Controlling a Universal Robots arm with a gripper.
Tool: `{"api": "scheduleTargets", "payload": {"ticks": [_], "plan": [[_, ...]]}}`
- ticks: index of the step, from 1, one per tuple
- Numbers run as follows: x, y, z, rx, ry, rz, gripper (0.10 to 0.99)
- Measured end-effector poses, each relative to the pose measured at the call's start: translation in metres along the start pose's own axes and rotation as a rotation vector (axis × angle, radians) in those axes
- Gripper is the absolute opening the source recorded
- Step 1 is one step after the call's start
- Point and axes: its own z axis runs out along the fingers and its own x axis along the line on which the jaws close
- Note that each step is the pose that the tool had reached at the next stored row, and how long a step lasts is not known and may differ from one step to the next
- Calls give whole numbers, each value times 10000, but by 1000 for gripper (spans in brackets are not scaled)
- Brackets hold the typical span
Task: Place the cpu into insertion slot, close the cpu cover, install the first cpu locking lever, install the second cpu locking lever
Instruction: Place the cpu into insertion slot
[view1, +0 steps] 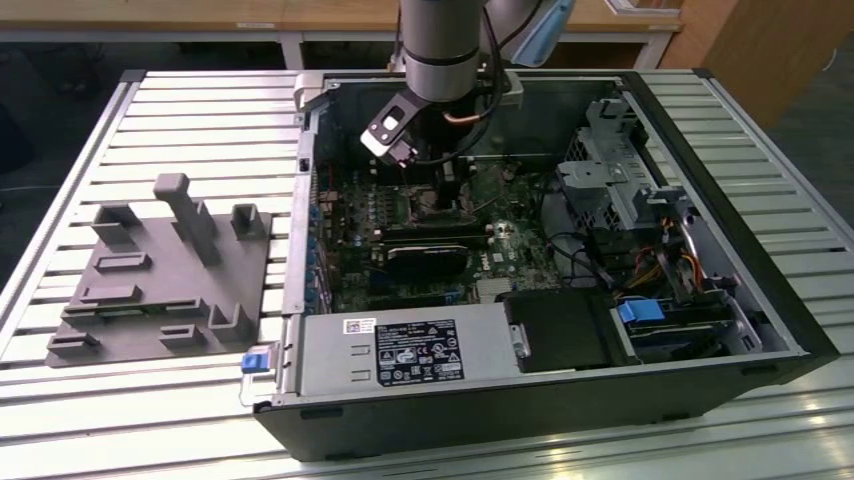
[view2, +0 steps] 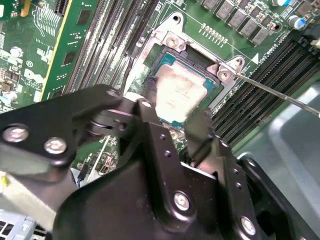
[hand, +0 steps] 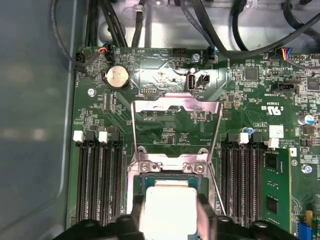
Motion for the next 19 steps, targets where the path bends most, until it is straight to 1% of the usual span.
{"api": "scheduleTargets", "payload": {"ticks": [1,2,4,5,7,8,9,10,11,19], "plan": [[0,6,-3,19,1,1,475],[0,11,-6,37,1,1,475],[-1,15,-14,60,-1,1,357],[-1,17,-18,69,-2,1,357],[0,21,-28,84,-1,2,239],[0,23,-34,92,-1,2,239],[0,24,-39,97,0,2,180],[0,25,-43,102,1,3,180],[0,25,-47,106,1,2,118],[0,27,-66,121,-2,2,118]]}}
